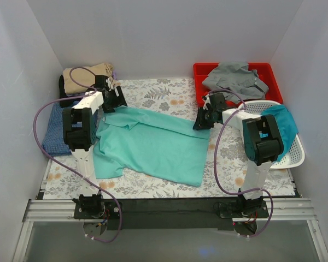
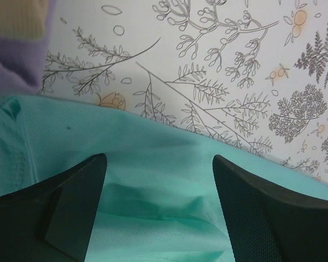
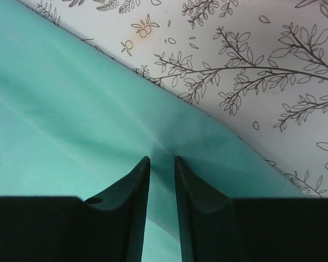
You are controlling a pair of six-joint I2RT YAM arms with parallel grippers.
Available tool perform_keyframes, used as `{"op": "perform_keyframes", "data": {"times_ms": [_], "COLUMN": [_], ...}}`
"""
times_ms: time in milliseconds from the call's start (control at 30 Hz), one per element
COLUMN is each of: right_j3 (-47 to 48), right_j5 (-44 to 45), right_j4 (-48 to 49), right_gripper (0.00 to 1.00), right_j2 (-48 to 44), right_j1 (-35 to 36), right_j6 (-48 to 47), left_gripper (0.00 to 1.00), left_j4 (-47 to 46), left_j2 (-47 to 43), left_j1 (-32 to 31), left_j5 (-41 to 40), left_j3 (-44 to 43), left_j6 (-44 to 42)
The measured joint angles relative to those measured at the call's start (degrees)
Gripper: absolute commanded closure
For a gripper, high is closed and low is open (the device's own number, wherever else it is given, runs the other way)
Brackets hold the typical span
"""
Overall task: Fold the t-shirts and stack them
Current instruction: Fold the tshirt
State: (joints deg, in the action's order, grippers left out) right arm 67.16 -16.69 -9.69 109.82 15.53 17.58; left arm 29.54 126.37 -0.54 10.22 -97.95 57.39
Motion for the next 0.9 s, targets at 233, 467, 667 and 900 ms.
{"op": "perform_keyframes", "data": {"times_ms": [233, 467, 667, 900], "right_j3": [-1.33, 2.23, 4.02, 3.8], "right_j5": [0.92, -1.7, -3.39, -4.68], "right_j4": [0.5, 0.9, 2.21, 2.19], "right_gripper": [0.64, 0.63, 0.63, 0.63], "right_j2": [-2.03, -3.72, -4.68, -4.79], "right_j1": [-0.07, 1.2, 3.98, 4.85], "right_j6": [-4.63, -6.75, -6.97, -6.91], "left_gripper": [0.22, 0.2, 0.2, 0.2], "left_j4": [-3.87, -8.31, -11.02, -9.88], "left_j2": [-0.63, -15.54, -28.81, -31.95], "left_j1": [0.04, 0.02, -0.02, -0.04], "left_j5": [4.87, 6.32, 6.58, 5.49], "left_j3": [1.05, 12.55, 19.93, 30.03], "left_j6": [-0.46, -0.39, 0.57, 2.86]}}
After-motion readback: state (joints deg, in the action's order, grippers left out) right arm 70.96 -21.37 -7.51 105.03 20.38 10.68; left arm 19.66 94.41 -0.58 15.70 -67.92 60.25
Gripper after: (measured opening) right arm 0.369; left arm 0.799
